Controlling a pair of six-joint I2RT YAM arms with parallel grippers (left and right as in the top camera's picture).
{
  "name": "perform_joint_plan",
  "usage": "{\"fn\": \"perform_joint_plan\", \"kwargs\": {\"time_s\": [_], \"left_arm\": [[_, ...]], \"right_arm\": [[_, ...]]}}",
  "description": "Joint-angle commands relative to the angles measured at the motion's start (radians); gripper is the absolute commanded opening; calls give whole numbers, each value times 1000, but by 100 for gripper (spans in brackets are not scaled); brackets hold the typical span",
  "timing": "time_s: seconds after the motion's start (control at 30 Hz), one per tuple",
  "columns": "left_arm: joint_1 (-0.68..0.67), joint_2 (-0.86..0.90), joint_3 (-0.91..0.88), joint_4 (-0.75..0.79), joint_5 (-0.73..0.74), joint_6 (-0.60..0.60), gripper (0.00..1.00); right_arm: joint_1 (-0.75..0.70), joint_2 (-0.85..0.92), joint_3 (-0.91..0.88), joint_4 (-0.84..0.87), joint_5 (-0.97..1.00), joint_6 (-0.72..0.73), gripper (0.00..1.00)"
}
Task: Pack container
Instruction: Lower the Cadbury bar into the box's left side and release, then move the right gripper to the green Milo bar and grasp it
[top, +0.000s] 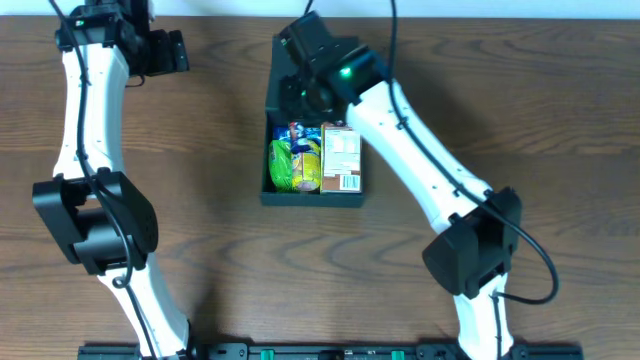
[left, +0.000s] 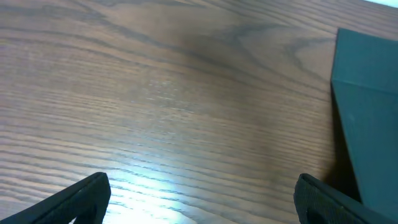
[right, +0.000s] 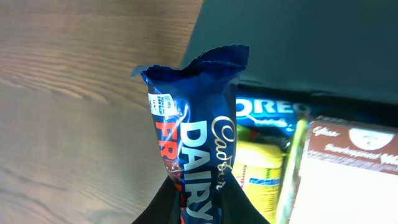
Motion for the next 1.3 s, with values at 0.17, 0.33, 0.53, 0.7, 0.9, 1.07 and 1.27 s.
{"fn": "perform_joint_plan", "kwargs": {"time_s": [0.17, 0.33, 0.53, 0.7, 0.9, 1.07, 1.27], "left_arm": [[13, -3, -7, -2, 18, 7, 95], [13, -2, -7, -2, 18, 7, 95], [13, -3, -7, -2, 18, 7, 95], [13, -3, -7, -2, 18, 7, 95], [13, -3, -7, -3, 18, 7, 96], [13, -3, -7, -6, 18, 7, 95], [13, -2, -7, -5, 18, 7, 95]], "right_arm": [[53, 18, -10, 8, 103, 96, 1], [55, 31, -11, 21, 62, 91, 33], [50, 29, -11, 47, 60, -27, 99], [31, 25, -11, 40, 60, -95, 99], [-42, 16, -11, -77, 148, -176, 99], [-185, 10, -11, -247, 153, -244, 99], [-392, 11, -17, -474, 105, -6, 99]]}}
